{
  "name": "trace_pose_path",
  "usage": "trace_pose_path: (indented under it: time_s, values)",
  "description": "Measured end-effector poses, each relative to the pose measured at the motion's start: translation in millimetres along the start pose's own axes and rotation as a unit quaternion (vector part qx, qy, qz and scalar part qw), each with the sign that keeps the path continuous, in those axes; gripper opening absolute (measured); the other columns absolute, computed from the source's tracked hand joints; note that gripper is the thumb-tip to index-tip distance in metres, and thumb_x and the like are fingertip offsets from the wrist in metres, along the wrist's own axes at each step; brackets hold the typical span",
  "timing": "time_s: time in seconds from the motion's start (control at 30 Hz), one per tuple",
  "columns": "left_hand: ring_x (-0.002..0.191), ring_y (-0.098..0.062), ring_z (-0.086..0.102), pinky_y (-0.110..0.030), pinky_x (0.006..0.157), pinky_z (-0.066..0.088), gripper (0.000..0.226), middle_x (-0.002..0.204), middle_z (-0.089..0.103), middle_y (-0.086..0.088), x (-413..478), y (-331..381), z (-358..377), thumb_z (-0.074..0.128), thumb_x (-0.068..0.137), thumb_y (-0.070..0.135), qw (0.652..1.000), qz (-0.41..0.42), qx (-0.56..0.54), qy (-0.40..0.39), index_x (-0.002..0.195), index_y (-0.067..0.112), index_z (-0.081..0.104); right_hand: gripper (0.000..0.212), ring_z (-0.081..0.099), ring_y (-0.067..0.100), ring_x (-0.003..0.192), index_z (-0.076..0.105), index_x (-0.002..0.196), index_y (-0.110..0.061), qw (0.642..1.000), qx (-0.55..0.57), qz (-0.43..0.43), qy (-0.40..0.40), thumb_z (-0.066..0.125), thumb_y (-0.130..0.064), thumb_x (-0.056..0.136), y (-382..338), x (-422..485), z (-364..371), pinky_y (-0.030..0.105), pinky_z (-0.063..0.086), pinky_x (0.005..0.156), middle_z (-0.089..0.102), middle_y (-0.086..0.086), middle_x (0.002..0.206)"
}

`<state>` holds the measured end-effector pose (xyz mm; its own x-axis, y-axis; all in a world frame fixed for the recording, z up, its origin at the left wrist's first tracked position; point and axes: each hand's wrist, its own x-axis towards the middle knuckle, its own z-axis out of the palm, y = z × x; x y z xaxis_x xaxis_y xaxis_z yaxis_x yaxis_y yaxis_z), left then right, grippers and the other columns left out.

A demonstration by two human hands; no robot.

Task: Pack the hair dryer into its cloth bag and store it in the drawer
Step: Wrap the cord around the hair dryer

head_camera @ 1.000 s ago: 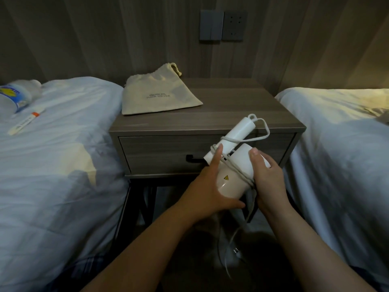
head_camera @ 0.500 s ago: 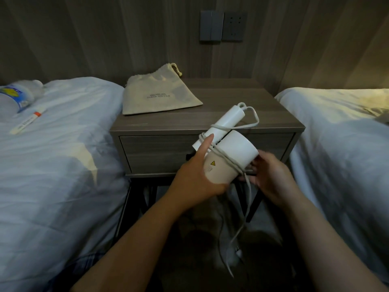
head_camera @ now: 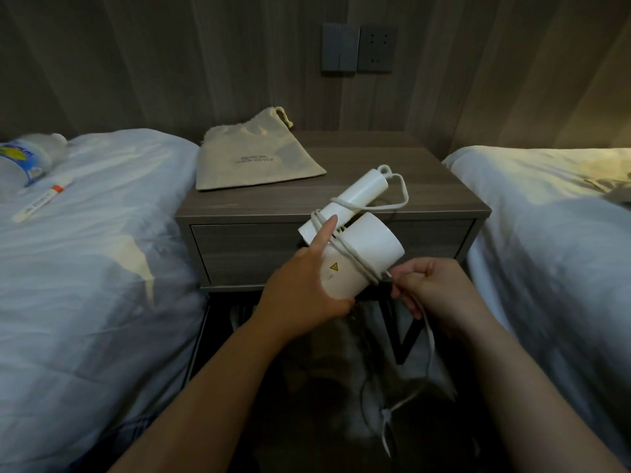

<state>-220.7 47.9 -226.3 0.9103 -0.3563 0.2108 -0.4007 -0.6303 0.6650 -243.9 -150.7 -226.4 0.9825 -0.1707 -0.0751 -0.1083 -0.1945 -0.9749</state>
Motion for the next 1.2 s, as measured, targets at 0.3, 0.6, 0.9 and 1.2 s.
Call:
trace_pose_path:
  time_s: [0.3, 0.6, 0.9, 1.2]
  values:
    - [0.104, -0.019, 0.051, -0.032, 0.069, 0.046, 0.106, 0.119, 0.044, -0.003, -1, 1, 4, 0.070, 0.068, 0.046, 0.985, 0.026, 0.165, 0.047, 0.136, 0.055, -0.012, 0.023, 0.037, 0.009, 0.030, 0.069, 0.091, -0.016, 0.993, -0.015, 0.053, -0.104, 0.052, 0.000, 0.089, -4, -7, 9, 0.017, 0.028, 0.032, 0.054, 0.005, 0.049]
    - [0.105, -0.020, 0.049, -0.034, 0.071, 0.048, 0.103, 0.121, 0.046, -0.007, 2, -10, 0, 0.069, 0.071, 0.046, 0.974, 0.021, 0.198, 0.110, 0.141, 0.048, -0.006, 0.011, 0.059, 0.017, 0.039, 0.061, 0.086, -0.016, 0.961, -0.257, -0.005, -0.106, 0.053, -0.009, 0.090, -17, -13, -1, 0.027, 0.048, 0.045, 0.067, 0.006, 0.054]
    - [0.107, -0.022, 0.050, -0.036, 0.073, 0.049, 0.104, 0.122, 0.046, -0.007, 1, -13, 0, 0.071, 0.070, 0.043, 0.975, 0.016, 0.197, 0.105, 0.141, 0.048, -0.006, 0.054, 0.062, 0.010, 0.046, 0.042, 0.129, -0.031, 0.854, -0.421, 0.022, -0.304, 0.046, 0.000, 0.085, -35, -35, -8, 0.028, 0.056, 0.057, 0.066, 0.000, 0.064]
    - [0.100, -0.020, 0.050, -0.032, 0.074, 0.045, 0.104, 0.115, 0.046, -0.006, 5, -19, 7, 0.068, 0.070, 0.047, 0.948, 0.107, 0.297, -0.042, 0.138, 0.052, -0.011, 0.018, 0.051, -0.002, 0.057, 0.069, 0.084, -0.020, 0.859, -0.459, -0.160, -0.162, 0.056, -0.007, 0.083, -36, -28, -21, 0.022, 0.044, 0.063, 0.055, -0.013, 0.059]
